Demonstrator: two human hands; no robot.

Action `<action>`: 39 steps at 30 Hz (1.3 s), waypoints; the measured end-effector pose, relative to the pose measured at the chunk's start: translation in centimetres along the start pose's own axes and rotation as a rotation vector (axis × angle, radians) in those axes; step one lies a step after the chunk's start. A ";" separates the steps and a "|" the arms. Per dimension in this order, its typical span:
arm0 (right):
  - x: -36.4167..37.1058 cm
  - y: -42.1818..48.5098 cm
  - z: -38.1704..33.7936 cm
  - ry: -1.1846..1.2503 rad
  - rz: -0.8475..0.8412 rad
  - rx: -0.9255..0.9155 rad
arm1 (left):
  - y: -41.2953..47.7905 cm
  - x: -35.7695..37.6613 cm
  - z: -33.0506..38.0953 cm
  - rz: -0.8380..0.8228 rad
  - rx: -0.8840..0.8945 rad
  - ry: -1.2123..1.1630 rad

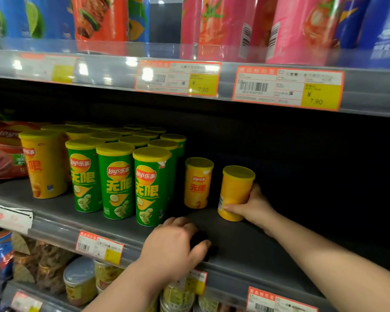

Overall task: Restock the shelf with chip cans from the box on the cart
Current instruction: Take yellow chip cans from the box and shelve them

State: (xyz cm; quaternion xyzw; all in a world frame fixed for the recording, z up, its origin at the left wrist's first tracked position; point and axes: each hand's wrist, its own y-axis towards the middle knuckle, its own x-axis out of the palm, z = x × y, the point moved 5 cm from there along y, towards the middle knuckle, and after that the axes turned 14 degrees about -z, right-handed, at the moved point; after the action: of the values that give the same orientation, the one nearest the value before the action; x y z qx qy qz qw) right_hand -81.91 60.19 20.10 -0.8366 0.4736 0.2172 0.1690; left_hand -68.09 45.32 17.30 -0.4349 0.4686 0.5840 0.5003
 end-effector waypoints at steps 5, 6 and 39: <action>0.8 1.3 -0.1 0.053 -0.078 0.020 | -0.1 0.3 -0.1 -0.002 0.008 0.028; 0.8 1.3 -0.1 0.050 -0.082 0.022 | -0.1 0.3 -0.1 0.001 0.006 0.032; 1.1 1.7 0.3 -0.050 -0.022 0.044 | -0.3 0.3 0.3 0.042 0.040 0.060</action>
State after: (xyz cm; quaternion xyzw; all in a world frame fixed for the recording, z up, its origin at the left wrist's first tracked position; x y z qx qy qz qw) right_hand -82.98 58.72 19.18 -0.8321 0.4647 0.2259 0.2017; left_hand -67.82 45.66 17.07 -0.4324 0.5039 0.5715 0.4821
